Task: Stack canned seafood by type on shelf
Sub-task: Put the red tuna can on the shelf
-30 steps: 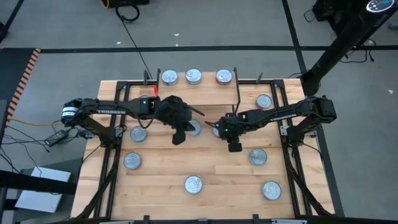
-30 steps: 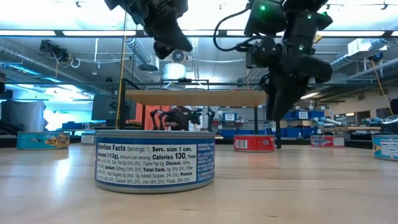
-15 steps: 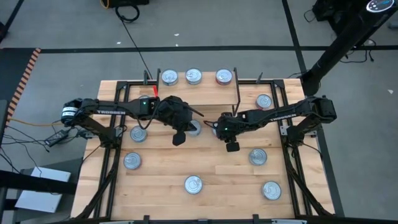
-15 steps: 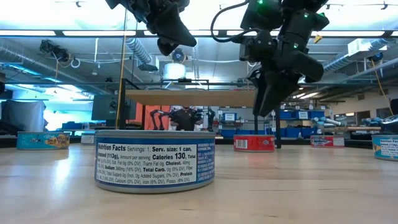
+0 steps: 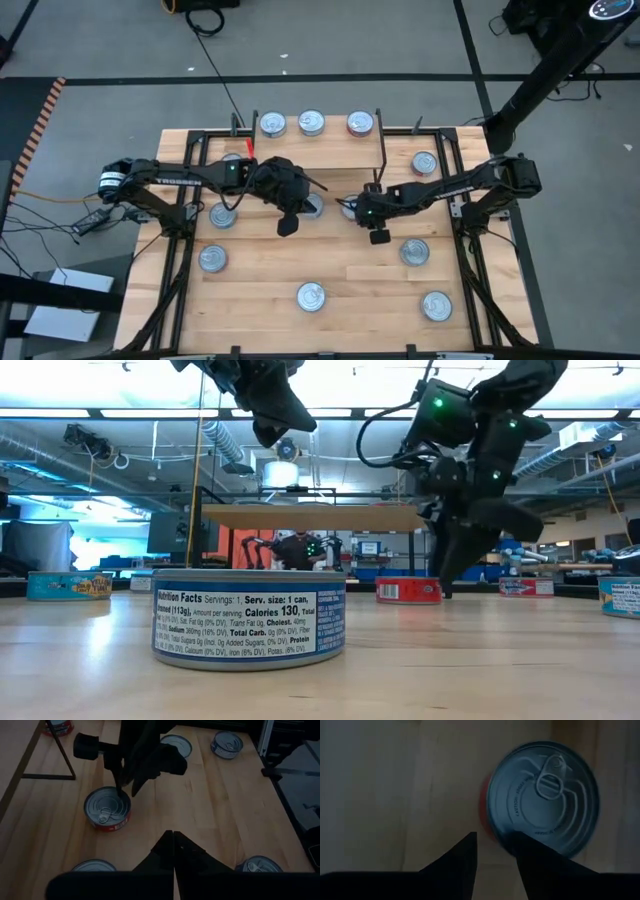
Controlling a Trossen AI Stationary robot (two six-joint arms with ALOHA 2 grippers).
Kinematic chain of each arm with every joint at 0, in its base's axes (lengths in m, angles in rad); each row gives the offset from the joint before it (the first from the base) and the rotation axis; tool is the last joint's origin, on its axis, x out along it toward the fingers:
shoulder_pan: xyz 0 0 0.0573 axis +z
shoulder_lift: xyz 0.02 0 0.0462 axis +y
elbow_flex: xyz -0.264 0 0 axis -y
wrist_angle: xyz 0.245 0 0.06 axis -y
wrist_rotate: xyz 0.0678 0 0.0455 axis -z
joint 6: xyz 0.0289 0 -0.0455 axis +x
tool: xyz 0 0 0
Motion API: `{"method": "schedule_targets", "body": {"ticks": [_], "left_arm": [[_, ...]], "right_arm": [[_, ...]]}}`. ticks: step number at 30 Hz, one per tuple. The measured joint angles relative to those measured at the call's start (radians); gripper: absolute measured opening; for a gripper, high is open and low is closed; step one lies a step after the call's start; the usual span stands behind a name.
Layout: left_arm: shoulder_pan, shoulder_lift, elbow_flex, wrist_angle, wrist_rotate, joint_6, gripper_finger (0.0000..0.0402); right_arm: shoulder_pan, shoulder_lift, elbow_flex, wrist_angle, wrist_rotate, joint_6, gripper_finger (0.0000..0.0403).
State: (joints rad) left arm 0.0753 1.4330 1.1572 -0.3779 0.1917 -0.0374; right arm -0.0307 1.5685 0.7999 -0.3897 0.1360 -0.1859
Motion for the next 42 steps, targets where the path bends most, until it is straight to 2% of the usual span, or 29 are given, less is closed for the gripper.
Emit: {"method": "schedule_targets", "body": {"ticks": [5,13,17,25,33,38,40,42], "left_arm": [[0.000,0.000,0.000,0.000,0.000,-0.015,0.0002],[-0.003,0.000,0.000,0.028,0.000,-0.027,0.0002],[-0.005,0.000,0.000,0.035,0.000,-0.027,0.0002],[-0.006,0.000,0.000,0.036,0.000,-0.054,0.0002],[-0.006,0.000,0.000,0.037,0.029,-0.054,0.0002],[-0.006,0.000,0.000,0.037,0.034,-0.054,0.0002],[-0.006,0.000,0.000,0.037,0.068,-0.054,0.0002],[-0.007,0.000,0.000,0.037,0.098,-0.055,0.0002]], "right_arm": [[0.000,0.000,-0.008,0.024,0.018,-0.002,0.0119],[0.000,0.000,-0.008,0.034,-0.029,-0.016,0.0091],[0.000,-0.002,-0.007,0.029,-0.073,0.030,0.0065],[0.011,0.002,0.051,-0.073,-0.249,0.162,0.0007],[0.014,0.002,0.162,-0.135,-0.524,0.335,0.0007],[0.022,0.002,0.213,-0.107,-0.734,0.495,0.0005],[0.022,0.000,0.218,-0.051,-0.831,0.586,0.0005],[0.021,0.000,0.219,-0.028,-0.868,0.643,0.0005]]}}
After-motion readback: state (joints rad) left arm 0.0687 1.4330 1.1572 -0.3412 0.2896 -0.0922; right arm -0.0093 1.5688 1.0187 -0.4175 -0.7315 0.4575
